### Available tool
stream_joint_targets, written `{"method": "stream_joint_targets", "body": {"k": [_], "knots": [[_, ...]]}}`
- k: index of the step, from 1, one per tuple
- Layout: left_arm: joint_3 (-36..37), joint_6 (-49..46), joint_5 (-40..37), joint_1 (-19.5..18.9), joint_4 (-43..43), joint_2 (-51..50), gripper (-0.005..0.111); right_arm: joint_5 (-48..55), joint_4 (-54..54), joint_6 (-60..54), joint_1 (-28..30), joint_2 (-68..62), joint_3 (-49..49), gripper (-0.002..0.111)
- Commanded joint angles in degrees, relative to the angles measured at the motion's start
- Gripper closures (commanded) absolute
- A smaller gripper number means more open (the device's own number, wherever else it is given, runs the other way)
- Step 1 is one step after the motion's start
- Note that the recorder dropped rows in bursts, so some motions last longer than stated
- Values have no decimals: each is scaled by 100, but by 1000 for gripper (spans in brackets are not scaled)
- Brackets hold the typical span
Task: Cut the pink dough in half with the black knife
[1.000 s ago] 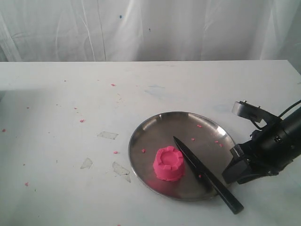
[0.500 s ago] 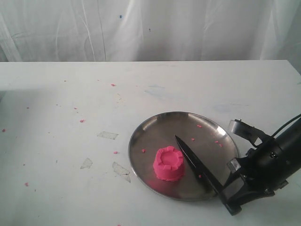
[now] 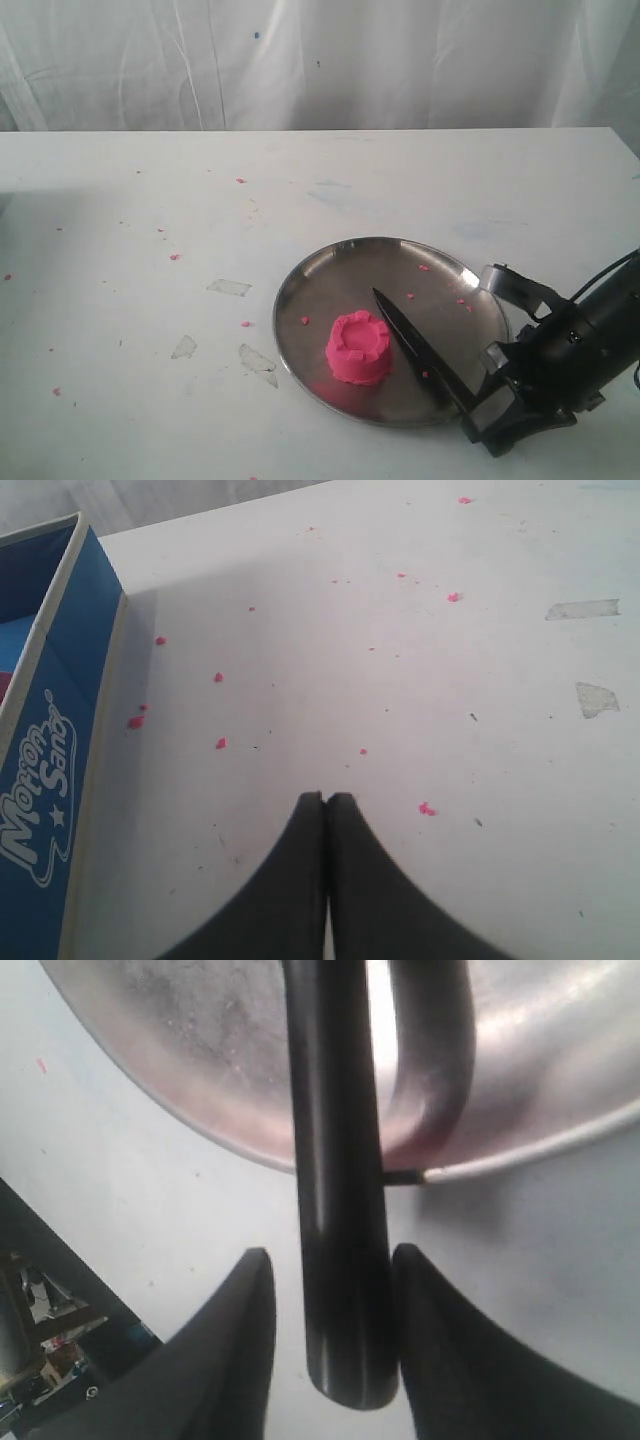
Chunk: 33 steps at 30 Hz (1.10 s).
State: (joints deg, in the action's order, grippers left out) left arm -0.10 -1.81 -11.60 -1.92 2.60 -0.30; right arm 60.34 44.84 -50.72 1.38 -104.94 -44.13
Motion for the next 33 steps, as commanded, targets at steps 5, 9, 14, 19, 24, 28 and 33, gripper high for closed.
{"method": "stream_joint_targets", "body": {"k": [5,9,14,19,24,28,33], "knots": [[10,31,11,3,-19,30,107,169,172,-461,36,-7,16,108],[10,31,11,3,-19,30,107,181,437,-578,36,8,16,108],[10,31,11,3,-19,30,107,-141,581,-542,36,513,16,108],[10,31,11,3,-19,30,107,-636,581,-200,36,1130,16,108],[10,31,11,3,-19,30,107,-962,594,-7,36,1406,16,108],[10,31,11,3,-19,30,107,-974,702,-7,36,1570,16,108],[10,1581,809,4,-2481,30,107,-922,1120,-47,36,2176,16,108]]}}
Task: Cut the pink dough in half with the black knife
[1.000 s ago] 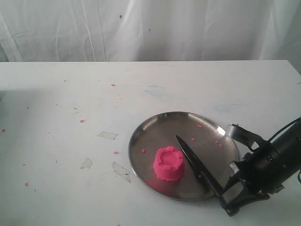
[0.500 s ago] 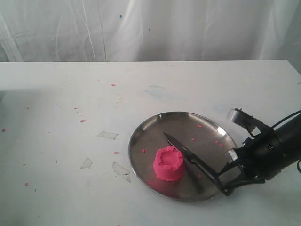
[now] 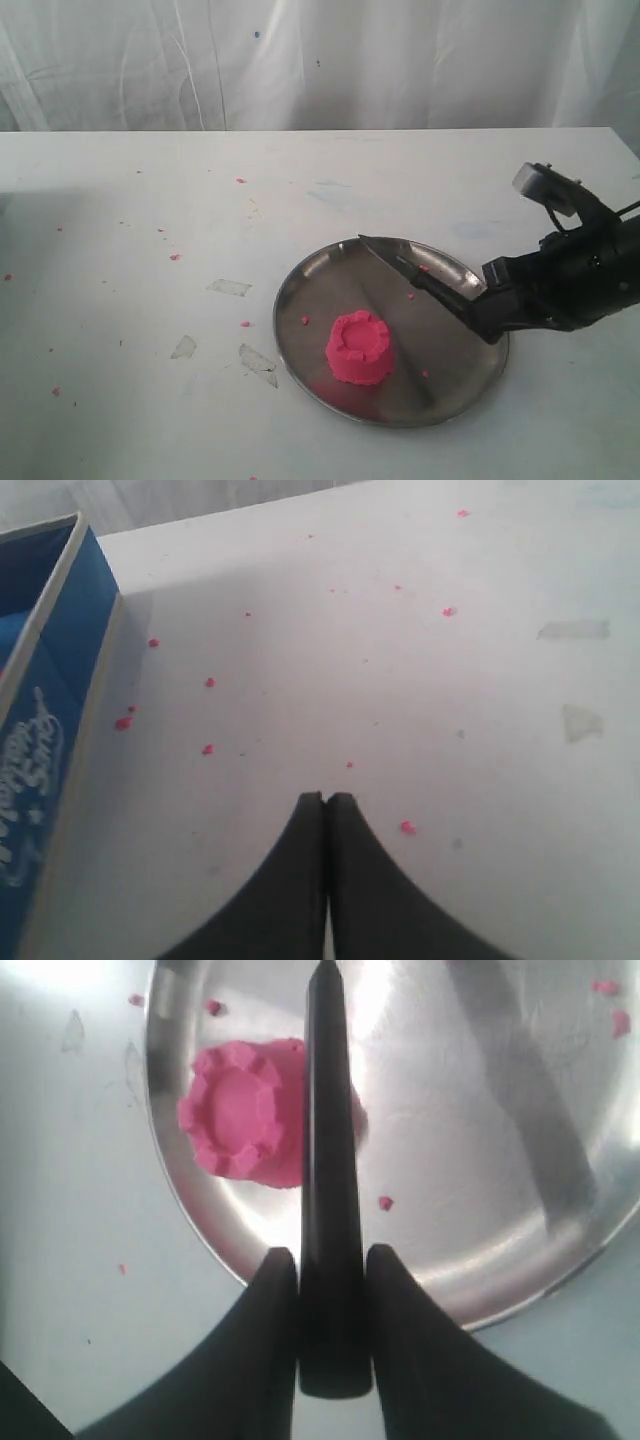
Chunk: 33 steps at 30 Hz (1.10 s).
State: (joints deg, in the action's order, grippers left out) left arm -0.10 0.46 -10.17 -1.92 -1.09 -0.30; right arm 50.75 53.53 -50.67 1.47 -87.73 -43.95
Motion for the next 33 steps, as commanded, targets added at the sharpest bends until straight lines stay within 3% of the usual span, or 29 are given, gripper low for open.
{"method": "stream_joint_targets", "body": {"k": [1,3,6,8,9,11,14,15,17,22,27,30,33], "knots": [[10,1718,784,4,-2692,30,107,37,251,-52,27,690,-1,108],[10,1793,909,4,-2877,30,107,47,239,-59,27,1294,-1,108],[10,2183,1730,4,-3165,30,107,33,239,-177,27,2047,-1,108],[10,3286,2611,4,-3441,30,107,-72,239,-203,27,2401,9,108],[-10,4379,3148,4,-3349,30,107,-163,239,-203,27,2568,21,108],[-304,5548,3744,4,-2324,30,107,-377,239,-203,27,2805,68,108],[-1132,5526,4128,-7,859,-308,107,-544,388,-203,27,2896,204,108],[-1514,5438,4158,-28,2482,-673,107,-562,446,-203,27,2896,230,108],[-1932,5641,4260,-28,3939,-1460,107,-579,543,-203,27,2821,254,108],[-2431,5189,4414,-9,4300,-4392,107,-579,555,-495,27,2647,288,108],[-3038,4957,5518,-9,5327,-7233,107,-955,393,-846,27,2484,540,108],[-3351,5091,5804,-9,6268,-8257,107,-1127,207,-846,27,2459,747,108],[-3549,5248,6898,-5,6624,-8841,107,-1030,207,-846,27,2512,806,108]]}}
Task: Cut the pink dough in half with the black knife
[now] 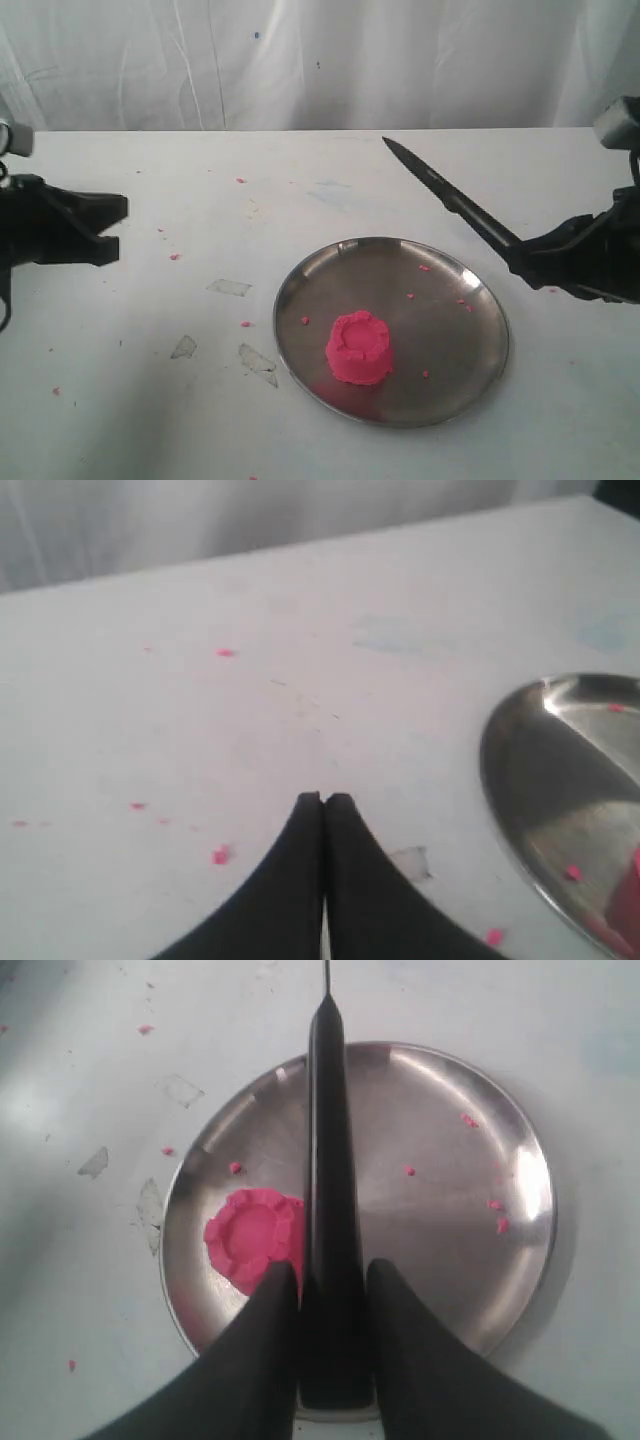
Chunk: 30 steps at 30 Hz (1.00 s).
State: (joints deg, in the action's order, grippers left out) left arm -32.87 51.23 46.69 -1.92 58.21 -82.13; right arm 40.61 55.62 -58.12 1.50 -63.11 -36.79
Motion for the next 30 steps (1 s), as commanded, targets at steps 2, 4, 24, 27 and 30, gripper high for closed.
{"method": "stream_joint_targets", "body": {"k": [2,4,24,27,30], "knots": [[-453,147,2131,156,923,-810,107,167,-1,-123,24,74,90,108],[-731,147,2327,571,1292,-864,107,353,-1,-134,-38,83,90,108],[-1246,-294,-544,4821,3770,-1883,107,-1074,-462,202,-507,83,319,108],[-1246,-597,-637,4920,3384,-2029,107,-833,-328,202,-507,83,319,108],[-1246,-737,-707,4887,3068,-2048,107,-365,-122,131,-529,83,319,108]]}}
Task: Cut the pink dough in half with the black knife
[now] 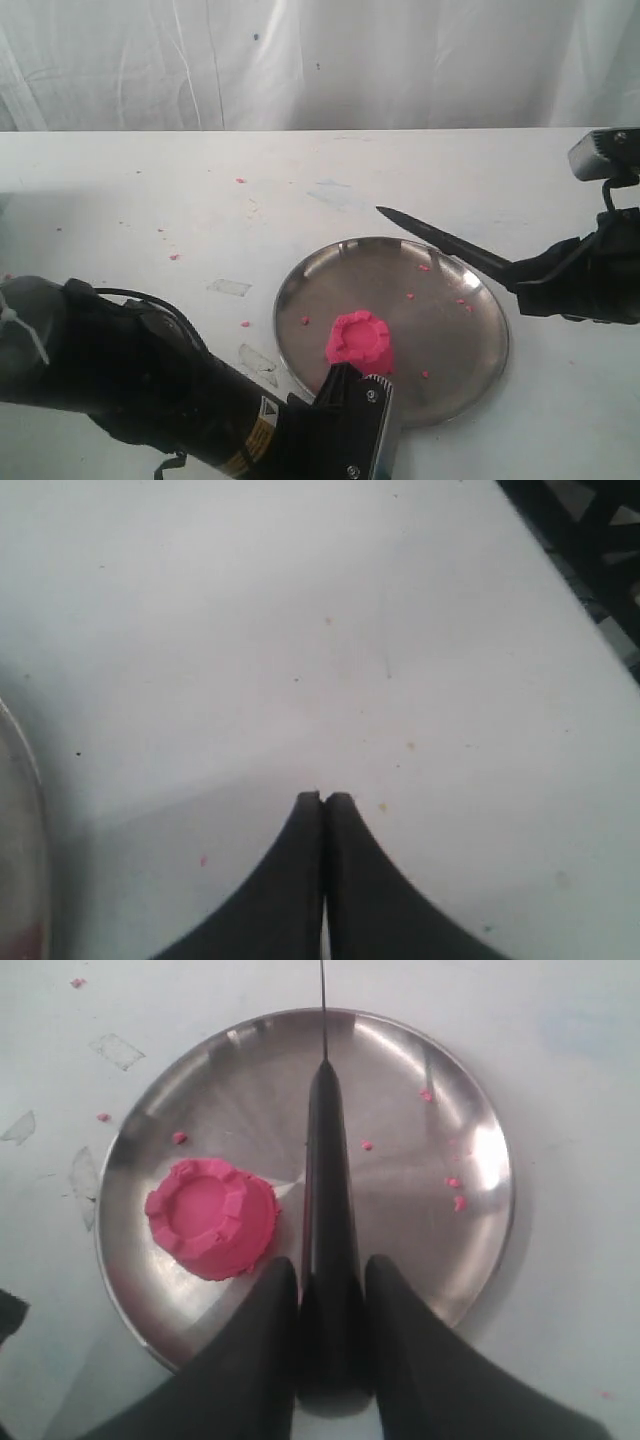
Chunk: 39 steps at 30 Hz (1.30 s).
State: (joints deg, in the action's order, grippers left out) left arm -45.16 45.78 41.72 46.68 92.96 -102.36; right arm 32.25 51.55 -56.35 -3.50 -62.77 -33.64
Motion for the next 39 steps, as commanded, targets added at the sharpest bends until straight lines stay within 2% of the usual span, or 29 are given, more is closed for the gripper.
{"method": "stream_joint_targets", "body": {"k": [1,6,11,14,17,23,31,39], "knots": [[-32,-192,-210,-33,-436,6,107,509,285,-46,-85,48,4,108],[-128,-119,-77,-527,-549,506,107,542,-50,-58,-579,113,35,108],[-240,795,26,-1416,-718,1448,107,341,-334,45,-1004,238,178,108],[-240,843,26,-1948,-896,1640,107,178,-657,362,-1181,286,300,108],[-218,843,34,-2264,-1100,1537,107,-165,-929,556,-1373,309,405,108],[-218,843,178,-2368,-1185,1161,107,-568,-1150,532,-1642,318,583,108],[-218,802,538,-2368,-1815,834,107,-486,-1105,532,-1643,318,637,108],[-229,632,563,-2368,-2962,421,107,-579,-1092,532,-1643,207,802,108]]}}
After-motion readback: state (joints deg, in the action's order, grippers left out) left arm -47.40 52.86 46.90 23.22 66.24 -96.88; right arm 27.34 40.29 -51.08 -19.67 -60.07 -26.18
